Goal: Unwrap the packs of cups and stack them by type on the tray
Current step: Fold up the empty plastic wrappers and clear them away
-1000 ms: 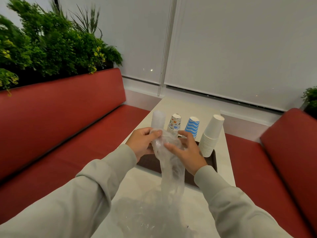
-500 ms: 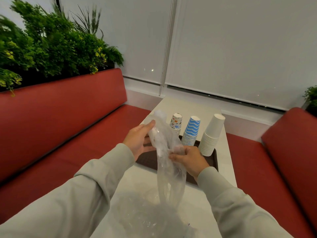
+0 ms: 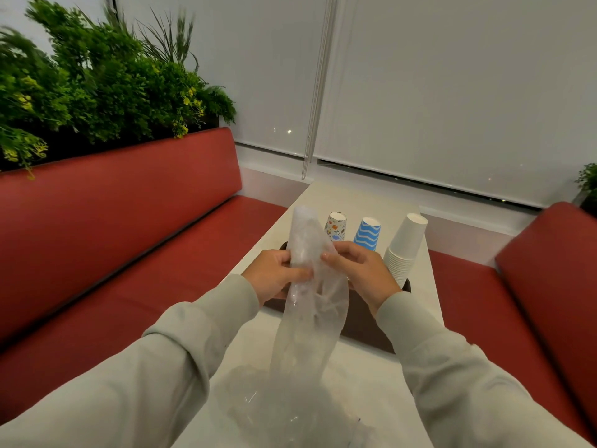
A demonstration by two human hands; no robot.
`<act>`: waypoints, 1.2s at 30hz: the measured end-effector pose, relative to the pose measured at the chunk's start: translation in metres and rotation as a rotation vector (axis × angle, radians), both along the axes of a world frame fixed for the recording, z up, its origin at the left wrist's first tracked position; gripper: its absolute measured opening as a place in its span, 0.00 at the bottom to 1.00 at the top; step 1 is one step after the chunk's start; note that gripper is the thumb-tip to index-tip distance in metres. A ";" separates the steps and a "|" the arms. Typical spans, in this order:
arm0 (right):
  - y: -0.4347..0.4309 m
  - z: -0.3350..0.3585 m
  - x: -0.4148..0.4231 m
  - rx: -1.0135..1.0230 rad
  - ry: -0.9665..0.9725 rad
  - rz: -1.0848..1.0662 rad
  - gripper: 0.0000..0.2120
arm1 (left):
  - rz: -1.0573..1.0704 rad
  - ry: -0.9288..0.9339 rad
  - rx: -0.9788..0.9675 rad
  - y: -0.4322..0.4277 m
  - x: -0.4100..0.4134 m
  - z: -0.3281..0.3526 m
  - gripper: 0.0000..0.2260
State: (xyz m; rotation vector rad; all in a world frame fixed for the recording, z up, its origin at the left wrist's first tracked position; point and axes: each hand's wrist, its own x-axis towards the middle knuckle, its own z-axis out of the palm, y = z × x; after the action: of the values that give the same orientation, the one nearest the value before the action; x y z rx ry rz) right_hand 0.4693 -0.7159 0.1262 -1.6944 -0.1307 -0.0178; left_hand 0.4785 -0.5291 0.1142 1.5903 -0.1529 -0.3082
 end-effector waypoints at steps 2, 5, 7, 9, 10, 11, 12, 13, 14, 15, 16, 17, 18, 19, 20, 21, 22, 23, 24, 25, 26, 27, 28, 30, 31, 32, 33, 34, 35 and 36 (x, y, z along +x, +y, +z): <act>0.000 0.005 0.003 -0.039 -0.022 0.024 0.11 | -0.055 0.003 0.024 -0.002 -0.003 0.002 0.11; 0.001 0.003 0.006 -0.092 -0.041 0.005 0.08 | -0.070 -0.002 -0.008 -0.005 -0.004 0.005 0.10; 0.001 0.001 0.006 -0.091 -0.048 -0.019 0.07 | -0.037 0.007 -0.058 -0.005 -0.004 0.006 0.12; 0.002 0.001 0.005 -0.044 -0.047 -0.013 0.07 | -0.019 0.006 -0.086 -0.005 -0.004 0.007 0.11; 0.002 0.001 0.005 -0.022 -0.051 -0.005 0.07 | -0.013 0.004 -0.102 -0.005 -0.004 0.006 0.09; 0.001 0.001 0.005 0.005 -0.052 0.002 0.07 | -0.006 0.009 -0.126 -0.004 -0.003 0.006 0.07; 0.001 0.001 0.004 0.031 -0.055 0.008 0.09 | 0.002 0.017 -0.152 -0.004 -0.003 0.006 0.07; 0.000 0.001 0.003 0.052 -0.061 0.009 0.12 | 0.008 0.022 -0.177 -0.004 -0.003 0.006 0.08; 0.000 0.002 0.002 0.059 -0.071 0.015 0.15 | 0.012 0.023 -0.193 -0.003 -0.002 0.006 0.08; -0.001 0.001 0.001 0.060 -0.084 0.023 0.17 | 0.009 0.023 -0.202 -0.003 -0.002 0.007 0.08; -0.001 0.000 -0.001 0.056 -0.094 0.029 0.19 | -0.001 0.025 -0.211 -0.002 -0.002 0.008 0.07; -0.001 0.000 -0.002 0.054 -0.098 0.029 0.20 | -0.015 0.031 -0.223 -0.002 -0.002 0.009 0.07; -0.001 -0.001 -0.003 0.051 -0.094 0.023 0.21 | -0.028 0.044 -0.240 -0.002 -0.002 0.010 0.07; -0.001 -0.003 -0.003 0.047 -0.083 0.013 0.21 | -0.043 0.061 -0.255 -0.001 -0.002 0.011 0.07; -0.002 -0.006 -0.002 0.036 -0.071 0.001 0.22 | -0.060 0.079 -0.272 0.000 -0.002 0.013 0.08; -0.003 -0.008 -0.001 0.021 -0.060 -0.009 0.23 | -0.079 0.100 -0.289 0.001 -0.002 0.014 0.09; -0.004 -0.009 -0.001 0.000 -0.054 -0.017 0.23 | -0.097 0.130 -0.311 0.002 -0.002 0.015 0.12; -0.005 -0.011 -0.001 -0.018 -0.046 -0.026 0.23 | -0.107 0.166 -0.330 0.002 -0.002 0.017 0.16; -0.006 -0.012 -0.002 -0.029 -0.041 -0.029 0.23 | -0.106 0.193 -0.335 0.002 -0.002 0.019 0.18; -0.006 -0.011 -0.003 -0.036 -0.034 -0.027 0.23 | -0.101 0.193 -0.313 0.001 -0.002 0.020 0.18; -0.006 -0.009 -0.005 -0.033 -0.029 -0.026 0.22 | -0.092 0.162 -0.268 0.000 -0.002 0.019 0.15; -0.006 -0.008 -0.006 -0.020 -0.019 -0.023 0.19 | -0.079 0.117 -0.218 0.000 -0.001 0.019 0.11; -0.006 -0.008 -0.006 -0.012 -0.010 -0.019 0.15 | -0.060 0.081 -0.180 -0.001 0.000 0.018 0.08; -0.006 -0.007 -0.006 0.010 0.009 -0.033 0.06 | -0.032 0.046 -0.130 0.001 0.002 0.014 0.11; -0.005 -0.007 -0.005 0.038 0.032 -0.038 0.01 | -0.028 0.037 -0.113 0.002 0.003 0.013 0.14; -0.006 -0.008 -0.004 0.058 0.062 -0.040 0.08 | -0.023 0.025 -0.095 0.003 0.004 0.014 0.15; -0.006 -0.009 -0.002 0.059 0.102 -0.036 0.15 | -0.022 0.010 -0.079 0.004 0.004 0.014 0.16; -0.006 -0.009 -0.002 0.034 0.127 -0.022 0.20 | -0.020 -0.002 -0.068 0.004 0.005 0.013 0.16; -0.004 -0.008 -0.003 0.005 0.134 -0.004 0.21 | -0.018 -0.011 -0.060 0.004 0.005 0.014 0.15; -0.003 -0.008 -0.004 -0.017 0.125 0.019 0.19 | -0.014 -0.018 -0.053 0.004 0.005 0.014 0.15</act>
State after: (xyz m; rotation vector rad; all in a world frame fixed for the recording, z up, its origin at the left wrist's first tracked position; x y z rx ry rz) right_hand 0.4656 -0.7186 0.1180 -1.7058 -0.0537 0.1037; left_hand 0.4833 -0.5248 0.1280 1.5402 -0.1849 -0.2991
